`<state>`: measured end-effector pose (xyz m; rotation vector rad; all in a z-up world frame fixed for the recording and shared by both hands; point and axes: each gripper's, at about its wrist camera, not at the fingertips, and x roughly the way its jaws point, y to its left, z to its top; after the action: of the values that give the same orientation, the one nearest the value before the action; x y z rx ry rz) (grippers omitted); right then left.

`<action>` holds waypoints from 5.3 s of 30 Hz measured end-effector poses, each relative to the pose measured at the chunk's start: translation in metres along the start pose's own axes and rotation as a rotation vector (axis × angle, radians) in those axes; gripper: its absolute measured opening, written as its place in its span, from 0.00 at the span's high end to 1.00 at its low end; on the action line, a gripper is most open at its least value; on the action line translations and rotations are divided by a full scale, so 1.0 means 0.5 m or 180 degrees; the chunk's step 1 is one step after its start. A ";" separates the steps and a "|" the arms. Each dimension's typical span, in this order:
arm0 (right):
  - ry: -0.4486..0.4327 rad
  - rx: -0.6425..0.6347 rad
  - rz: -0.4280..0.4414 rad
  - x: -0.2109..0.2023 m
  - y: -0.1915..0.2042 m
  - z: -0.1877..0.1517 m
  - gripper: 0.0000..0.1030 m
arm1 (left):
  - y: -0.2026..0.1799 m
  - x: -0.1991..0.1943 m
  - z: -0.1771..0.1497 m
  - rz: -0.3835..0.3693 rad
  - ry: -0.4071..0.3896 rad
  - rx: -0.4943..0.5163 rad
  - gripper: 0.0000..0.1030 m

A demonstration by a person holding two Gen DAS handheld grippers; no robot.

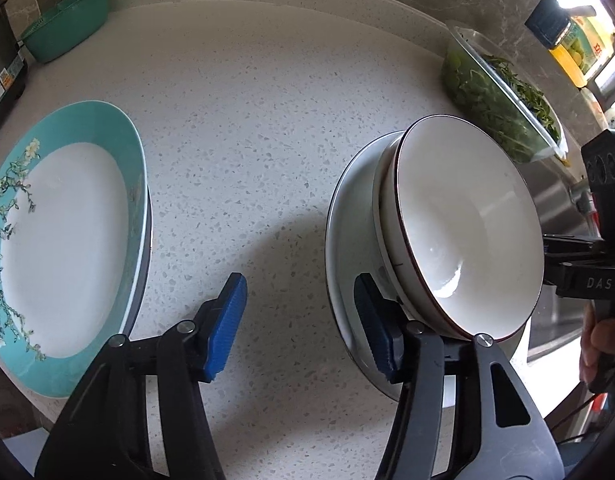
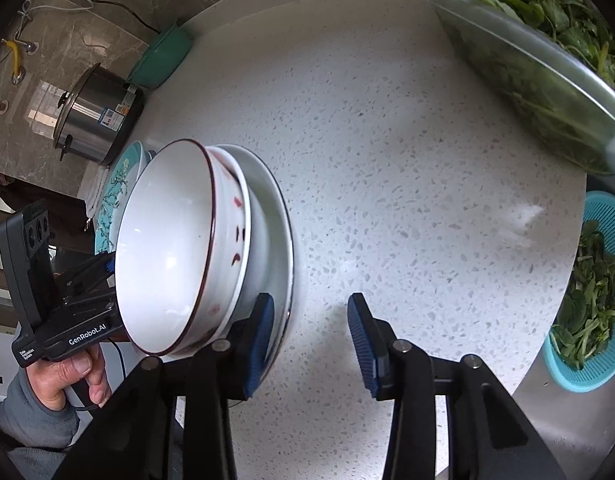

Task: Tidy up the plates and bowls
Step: 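Close both grippers on the white plate's rim, then lift the white plate with bowls and carry it over the teal plates, then lower the white plate with bowls onto the teal plates and open both grippers, then withdraw both open grippers from the stacked dishes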

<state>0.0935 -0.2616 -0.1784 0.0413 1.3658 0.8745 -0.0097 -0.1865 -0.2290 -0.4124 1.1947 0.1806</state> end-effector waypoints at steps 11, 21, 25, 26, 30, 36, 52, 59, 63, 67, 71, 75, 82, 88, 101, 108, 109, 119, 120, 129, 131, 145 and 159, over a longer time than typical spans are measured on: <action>-0.0014 0.0110 0.0114 0.023 -0.003 0.009 0.66 | 0.028 0.013 -0.003 -0.0262 0.0008 -0.0099 0.48; -0.0037 0.0082 0.0161 0.030 0.010 0.013 0.78 | 0.000 0.022 0.005 -0.0423 0.0038 0.0046 0.88; -0.0065 0.0078 0.0135 0.026 0.009 0.010 0.78 | -0.003 0.021 0.006 -0.0417 0.0018 0.0065 0.88; -0.0080 0.0096 0.0143 0.024 0.006 0.008 0.78 | -0.003 0.021 0.006 -0.0414 0.0013 0.0062 0.88; -0.0110 0.0089 0.0126 0.022 0.008 0.005 0.78 | -0.005 0.020 0.005 -0.0400 -0.0007 0.0076 0.88; -0.0158 0.0056 0.0082 0.019 0.013 -0.002 0.78 | -0.010 0.018 0.006 -0.0360 -0.0032 0.0118 0.89; -0.0306 -0.0070 0.0010 -0.034 0.062 -0.001 0.78 | -0.011 -0.052 0.012 -0.0342 -0.0171 0.0130 0.89; -0.0362 -0.0190 0.0022 -0.065 0.130 0.015 0.78 | 0.022 -0.127 0.014 -0.0316 -0.0239 0.0062 0.89; -0.0383 -0.0296 0.0057 -0.071 0.193 0.030 0.78 | 0.065 -0.177 0.009 -0.0294 -0.0274 -0.0014 0.89; -0.0354 -0.0431 0.0108 -0.061 0.263 0.046 0.78 | 0.119 -0.223 0.002 -0.0233 -0.0303 -0.0081 0.89; -0.0304 -0.0568 0.0178 -0.037 0.336 0.064 0.78 | 0.197 -0.274 -0.008 -0.0137 -0.0322 -0.0161 0.89; -0.0228 -0.0715 0.0260 0.003 0.424 0.084 0.78 | 0.284 -0.318 -0.016 -0.0042 -0.0348 -0.0234 0.89; -0.0140 -0.0798 0.0287 0.074 0.512 0.120 0.78 | 0.405 -0.335 -0.022 0.0039 -0.0347 -0.0303 0.90; -0.0092 -0.0766 0.0241 0.120 0.543 0.139 0.78 | 0.461 -0.317 -0.016 -0.0019 -0.0283 -0.0263 0.90; -0.0004 -0.0459 0.0074 0.214 0.521 0.146 0.78 | 0.507 -0.214 0.002 -0.0182 -0.0087 -0.0088 0.90; -0.0009 -0.0385 0.0050 0.233 0.512 0.147 0.78 | 0.519 -0.181 0.022 -0.0199 -0.0038 0.0010 0.90; -0.0007 -0.0370 0.0048 0.236 0.509 0.146 0.78 | 0.519 -0.177 0.022 -0.0197 -0.0025 0.0023 0.90; -0.0028 -0.0326 0.0049 0.244 0.494 0.138 0.77 | 0.512 -0.149 0.034 -0.0161 -0.0033 0.0050 0.88; -0.0035 -0.0330 0.0043 0.244 0.495 0.138 0.76 | 0.511 -0.149 0.034 -0.0149 -0.0044 0.0063 0.88; -0.0202 -0.0330 -0.0014 0.225 0.504 0.127 0.73 | 0.505 -0.182 0.011 -0.0031 -0.0165 0.0037 0.81; -0.0268 -0.0337 -0.0037 0.207 0.501 0.125 0.62 | 0.507 -0.210 0.003 -0.0002 -0.0243 -0.0021 0.78; -0.0758 -0.0120 -0.0301 0.004 0.507 0.063 0.18 | 0.387 -0.413 -0.041 0.0291 -0.0565 -0.0114 0.00; -0.1036 0.0124 -0.0773 -0.082 0.545 0.021 0.17 | 0.337 -0.435 -0.027 0.0582 -0.0587 0.0124 0.00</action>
<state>-0.0362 -0.0909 -0.0048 0.0447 1.0568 0.6069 -0.1594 -0.0209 -0.0676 -0.2464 1.0519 0.3454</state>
